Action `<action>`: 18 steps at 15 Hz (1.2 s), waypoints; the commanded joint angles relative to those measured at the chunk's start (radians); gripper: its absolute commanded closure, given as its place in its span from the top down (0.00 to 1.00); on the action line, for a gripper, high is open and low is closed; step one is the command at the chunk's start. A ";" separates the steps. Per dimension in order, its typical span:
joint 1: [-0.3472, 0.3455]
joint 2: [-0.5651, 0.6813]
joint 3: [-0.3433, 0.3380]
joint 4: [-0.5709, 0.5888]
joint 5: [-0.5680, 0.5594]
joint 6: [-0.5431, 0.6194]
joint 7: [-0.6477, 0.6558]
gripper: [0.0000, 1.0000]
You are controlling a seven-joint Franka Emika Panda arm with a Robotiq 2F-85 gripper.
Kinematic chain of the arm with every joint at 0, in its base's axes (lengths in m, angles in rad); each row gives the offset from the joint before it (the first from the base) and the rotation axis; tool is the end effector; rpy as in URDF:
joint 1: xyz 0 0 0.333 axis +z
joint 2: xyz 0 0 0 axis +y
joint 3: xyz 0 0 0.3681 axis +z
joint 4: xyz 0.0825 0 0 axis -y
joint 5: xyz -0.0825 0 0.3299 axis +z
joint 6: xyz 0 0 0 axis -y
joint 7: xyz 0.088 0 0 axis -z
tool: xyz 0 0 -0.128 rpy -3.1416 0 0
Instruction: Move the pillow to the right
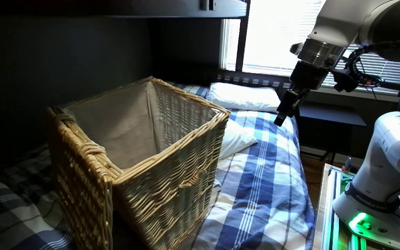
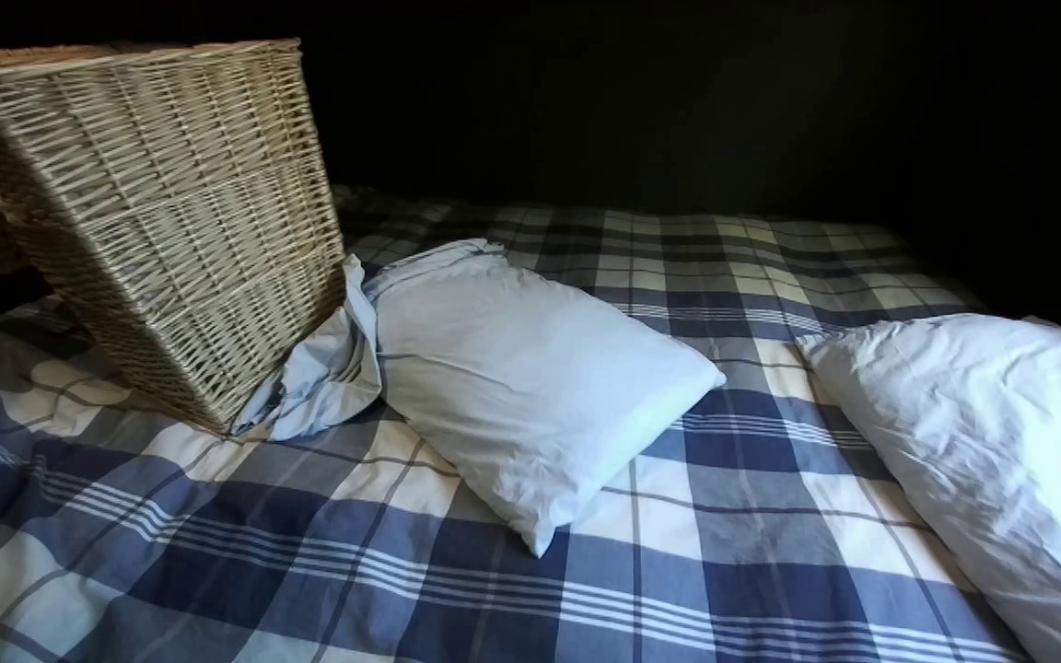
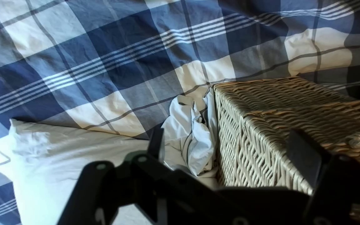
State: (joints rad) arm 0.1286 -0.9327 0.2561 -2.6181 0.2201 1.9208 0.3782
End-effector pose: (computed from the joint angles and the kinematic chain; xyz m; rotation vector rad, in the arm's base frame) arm 0.1834 0.1211 0.5490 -3.0376 0.1898 -0.3163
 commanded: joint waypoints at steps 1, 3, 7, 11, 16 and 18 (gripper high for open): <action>-0.007 -0.001 0.004 0.003 0.004 -0.004 -0.005 1.00; -0.007 -0.001 0.004 0.003 0.004 -0.004 -0.005 1.00; -0.039 0.047 -0.114 -0.015 0.069 0.100 -0.056 1.00; -0.066 0.126 -0.288 -0.039 0.126 0.236 -0.209 1.00; -0.023 0.318 -0.533 -0.010 0.220 0.354 -0.573 1.00; -0.024 0.412 -0.605 0.023 0.236 0.345 -0.706 1.00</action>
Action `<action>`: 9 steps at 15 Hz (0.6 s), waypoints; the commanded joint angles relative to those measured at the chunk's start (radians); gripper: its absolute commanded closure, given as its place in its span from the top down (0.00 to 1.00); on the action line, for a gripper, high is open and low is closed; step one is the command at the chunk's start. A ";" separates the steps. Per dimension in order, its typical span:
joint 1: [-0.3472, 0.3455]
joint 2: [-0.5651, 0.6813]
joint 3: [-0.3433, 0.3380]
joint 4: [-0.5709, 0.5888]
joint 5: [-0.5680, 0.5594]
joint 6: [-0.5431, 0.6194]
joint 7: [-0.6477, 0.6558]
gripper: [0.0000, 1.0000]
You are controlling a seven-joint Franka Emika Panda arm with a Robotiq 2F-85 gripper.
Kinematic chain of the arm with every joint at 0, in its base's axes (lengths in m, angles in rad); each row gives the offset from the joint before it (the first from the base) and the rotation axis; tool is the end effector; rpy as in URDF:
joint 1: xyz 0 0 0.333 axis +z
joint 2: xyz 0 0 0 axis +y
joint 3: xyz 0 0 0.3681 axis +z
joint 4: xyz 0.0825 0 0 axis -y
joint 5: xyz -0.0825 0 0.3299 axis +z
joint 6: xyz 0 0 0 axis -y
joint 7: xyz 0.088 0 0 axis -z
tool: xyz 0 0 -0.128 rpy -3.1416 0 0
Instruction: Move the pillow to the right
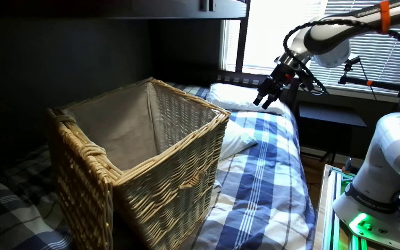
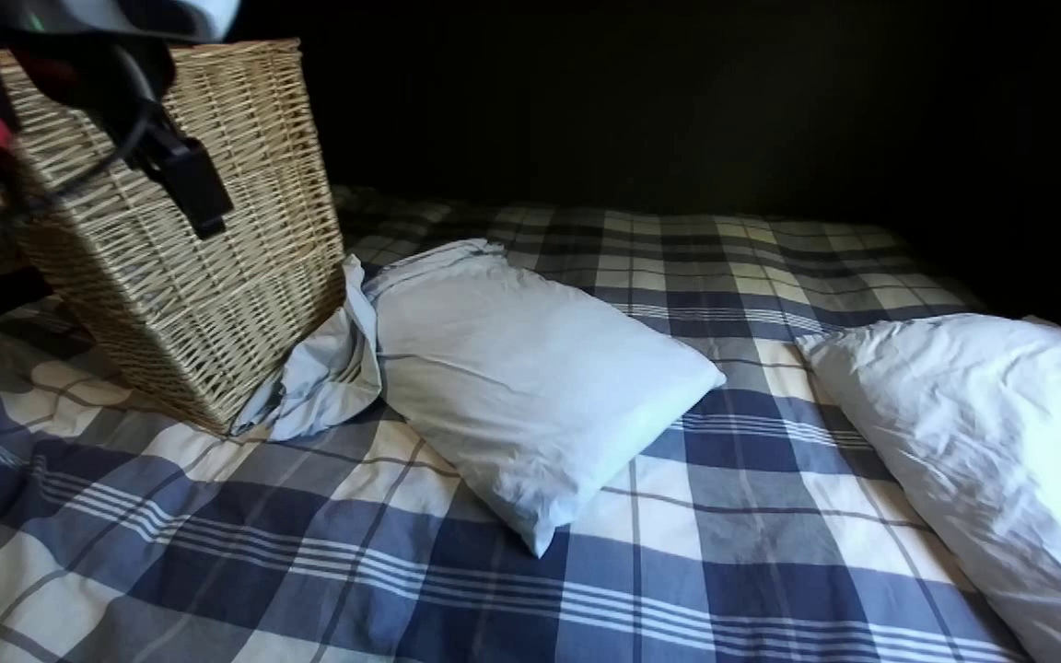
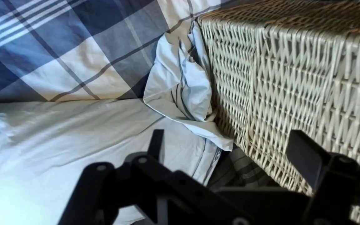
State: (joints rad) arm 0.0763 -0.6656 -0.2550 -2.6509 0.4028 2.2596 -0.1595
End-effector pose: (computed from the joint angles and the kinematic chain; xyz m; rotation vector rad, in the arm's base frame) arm 0.2926 -0.0489 0.5156 -2.6394 0.2749 -0.4169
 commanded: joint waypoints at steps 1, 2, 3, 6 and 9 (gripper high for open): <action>0.026 0.194 -0.125 0.076 0.065 -0.008 -0.222 1.00; 0.021 0.238 -0.146 0.095 0.075 -0.015 -0.269 1.00; 0.004 0.287 -0.152 0.115 0.070 0.010 -0.304 1.00; -0.045 0.256 -0.116 0.090 0.067 -0.007 -0.297 1.00; -0.053 0.256 -0.098 0.091 0.064 -0.006 -0.294 1.00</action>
State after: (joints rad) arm 0.0564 -0.4151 -0.3848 -2.5627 0.4508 2.2620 -0.4421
